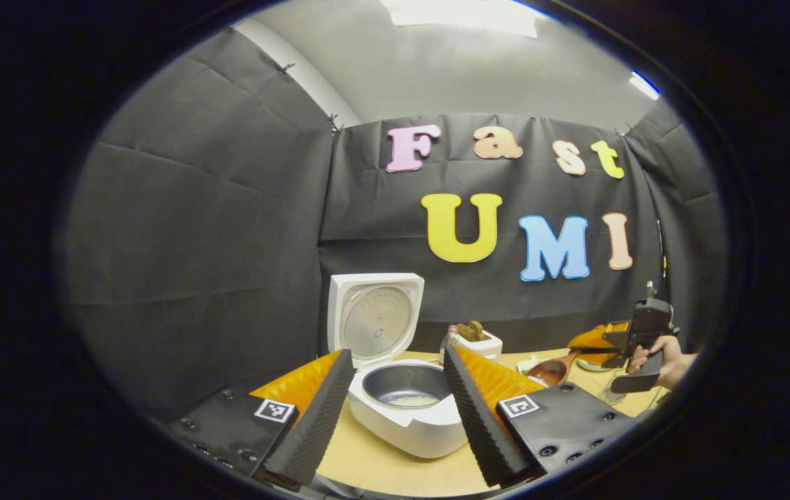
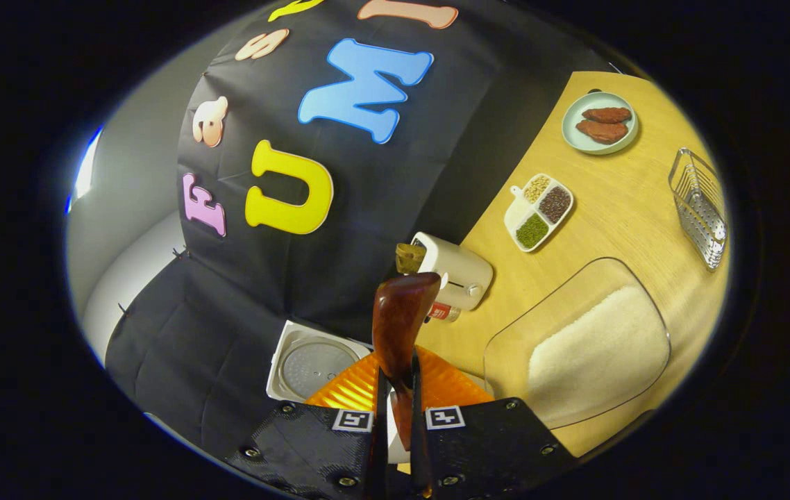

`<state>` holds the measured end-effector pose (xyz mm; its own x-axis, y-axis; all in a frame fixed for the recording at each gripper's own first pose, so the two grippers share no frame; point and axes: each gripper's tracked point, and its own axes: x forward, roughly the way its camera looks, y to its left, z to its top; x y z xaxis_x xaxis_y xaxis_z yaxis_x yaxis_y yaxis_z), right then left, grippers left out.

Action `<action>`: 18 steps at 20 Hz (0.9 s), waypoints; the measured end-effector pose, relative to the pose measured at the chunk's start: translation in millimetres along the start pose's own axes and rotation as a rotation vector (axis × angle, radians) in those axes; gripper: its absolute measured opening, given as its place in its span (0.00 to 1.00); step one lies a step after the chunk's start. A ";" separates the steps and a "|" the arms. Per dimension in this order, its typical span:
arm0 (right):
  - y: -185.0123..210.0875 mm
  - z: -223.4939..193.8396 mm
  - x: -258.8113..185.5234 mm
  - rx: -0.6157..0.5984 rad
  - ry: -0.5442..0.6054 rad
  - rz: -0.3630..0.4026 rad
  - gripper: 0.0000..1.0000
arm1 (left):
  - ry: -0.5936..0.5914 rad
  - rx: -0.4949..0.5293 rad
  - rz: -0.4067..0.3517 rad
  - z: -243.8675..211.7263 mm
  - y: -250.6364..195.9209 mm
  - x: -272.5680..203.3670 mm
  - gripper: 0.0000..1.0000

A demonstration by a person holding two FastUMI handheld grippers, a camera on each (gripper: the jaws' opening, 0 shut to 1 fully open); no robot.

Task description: Close the left gripper, press the button to open the rice cooker; take a wooden spoon from the chopstick holder with the right hand, scoop a spoonful of rice and pour it into the rice cooker, then put the wooden spoon back into the chopstick holder.

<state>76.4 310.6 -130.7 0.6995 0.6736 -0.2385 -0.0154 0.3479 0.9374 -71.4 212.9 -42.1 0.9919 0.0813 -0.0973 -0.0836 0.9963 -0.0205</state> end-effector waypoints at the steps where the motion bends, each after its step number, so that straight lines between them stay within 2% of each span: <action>1: 11.2 -2.1 4.1 -0.002 0.006 0.017 0.13 | 0.002 0.002 0.005 -1.2 2.9 -1.1 0.92; 8: 63.2 -19.6 35.0 -0.074 0.042 0.073 0.13 | 0.008 -0.021 0.070 -4.1 31.9 -13.5 0.92; 18: 116.4 -81.8 105.7 -0.188 0.099 0.119 0.13 | 0.034 -0.053 0.198 -18.9 75.4 -45.7 0.92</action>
<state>90.0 475.6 -67.5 0.6115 0.7746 -0.1612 -0.2333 0.3712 0.8988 -124.8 283.8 -58.0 0.9520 0.2732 -0.1378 -0.2822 0.9580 -0.0504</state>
